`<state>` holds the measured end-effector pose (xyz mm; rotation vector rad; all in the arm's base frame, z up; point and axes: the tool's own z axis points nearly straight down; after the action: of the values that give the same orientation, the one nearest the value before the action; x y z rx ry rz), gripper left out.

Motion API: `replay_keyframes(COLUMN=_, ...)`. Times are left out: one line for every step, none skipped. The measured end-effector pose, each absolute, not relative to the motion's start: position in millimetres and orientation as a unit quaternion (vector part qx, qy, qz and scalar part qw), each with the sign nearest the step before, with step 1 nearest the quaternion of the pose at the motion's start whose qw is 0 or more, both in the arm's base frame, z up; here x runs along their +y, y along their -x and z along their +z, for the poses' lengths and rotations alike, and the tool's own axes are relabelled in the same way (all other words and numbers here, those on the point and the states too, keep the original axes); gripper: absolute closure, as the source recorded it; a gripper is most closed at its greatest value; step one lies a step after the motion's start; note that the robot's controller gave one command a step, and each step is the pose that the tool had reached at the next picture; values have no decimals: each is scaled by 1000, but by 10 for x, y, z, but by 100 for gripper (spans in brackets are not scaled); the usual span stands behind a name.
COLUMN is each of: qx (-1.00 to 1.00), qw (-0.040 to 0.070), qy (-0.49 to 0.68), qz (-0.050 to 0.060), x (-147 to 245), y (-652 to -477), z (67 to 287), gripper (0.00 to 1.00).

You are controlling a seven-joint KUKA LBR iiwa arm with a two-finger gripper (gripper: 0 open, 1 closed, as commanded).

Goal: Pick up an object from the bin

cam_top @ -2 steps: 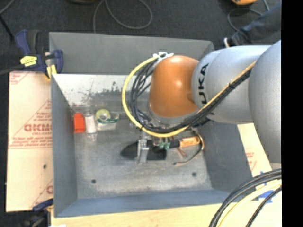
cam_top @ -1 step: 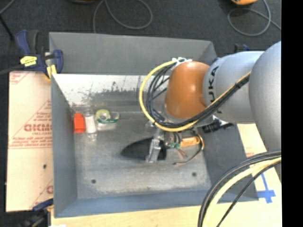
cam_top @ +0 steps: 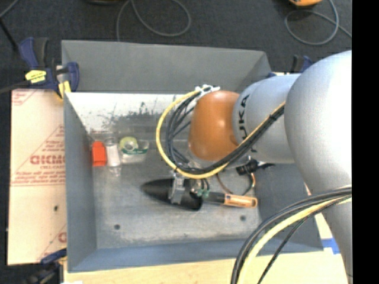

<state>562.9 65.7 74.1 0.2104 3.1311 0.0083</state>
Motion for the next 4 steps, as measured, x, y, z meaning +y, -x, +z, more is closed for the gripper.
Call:
replay_keyframes(qx=998, qw=2, qy=-67, qz=3, x=656, y=-5629, z=741, gripper=100)
replay_keyframes(qx=998, qw=2, qy=-67, qz=3, x=657, y=-5623, z=762, gripper=100)
replay_keyframes(qx=999, qw=3, qy=-42, qz=3, x=195, y=-5530, z=1397, gripper=100)
replay_keyframes(qx=999, qw=3, qy=-42, qz=3, x=196, y=-5530, z=1397, gripper=100)
